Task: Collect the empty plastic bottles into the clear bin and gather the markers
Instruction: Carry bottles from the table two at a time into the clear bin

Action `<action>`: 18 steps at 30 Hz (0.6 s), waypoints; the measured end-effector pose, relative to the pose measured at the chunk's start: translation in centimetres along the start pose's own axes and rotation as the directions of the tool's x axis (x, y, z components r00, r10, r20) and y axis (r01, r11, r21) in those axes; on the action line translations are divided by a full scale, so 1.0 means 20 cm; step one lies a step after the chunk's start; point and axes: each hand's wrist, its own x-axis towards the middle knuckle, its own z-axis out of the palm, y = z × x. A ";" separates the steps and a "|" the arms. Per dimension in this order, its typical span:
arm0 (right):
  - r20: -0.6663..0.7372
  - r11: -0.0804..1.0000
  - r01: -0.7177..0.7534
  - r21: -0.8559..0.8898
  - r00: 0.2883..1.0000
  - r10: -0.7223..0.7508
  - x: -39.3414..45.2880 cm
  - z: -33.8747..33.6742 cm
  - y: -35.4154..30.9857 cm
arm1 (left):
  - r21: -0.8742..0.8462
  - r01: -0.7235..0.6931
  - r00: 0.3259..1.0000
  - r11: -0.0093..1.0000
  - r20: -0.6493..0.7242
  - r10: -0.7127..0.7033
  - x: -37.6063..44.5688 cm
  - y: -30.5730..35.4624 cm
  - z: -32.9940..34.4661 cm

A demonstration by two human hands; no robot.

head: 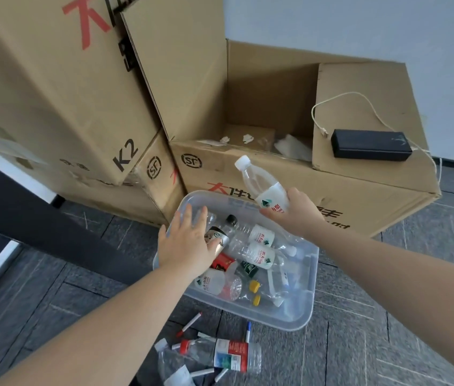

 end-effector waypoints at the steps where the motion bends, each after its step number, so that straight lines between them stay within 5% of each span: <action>1: -0.001 1.000 -0.010 -0.015 1.000 0.010 0.01 0.01 0.02 | -0.002 0.010 1.000 1.000 -0.005 -0.010 0.00 -0.01 -0.01; 8: 0.093 0.991 0.024 -0.133 0.996 -0.012 0.00 0.08 0.08 | 0.015 0.038 0.998 0.999 -0.040 -0.037 -0.01 -0.09 -0.11; 18: 0.063 0.933 0.297 -0.203 0.955 -0.290 -0.06 -0.17 -0.13 | 0.093 0.007 0.989 0.996 -0.145 0.007 -0.05 -0.02 -0.45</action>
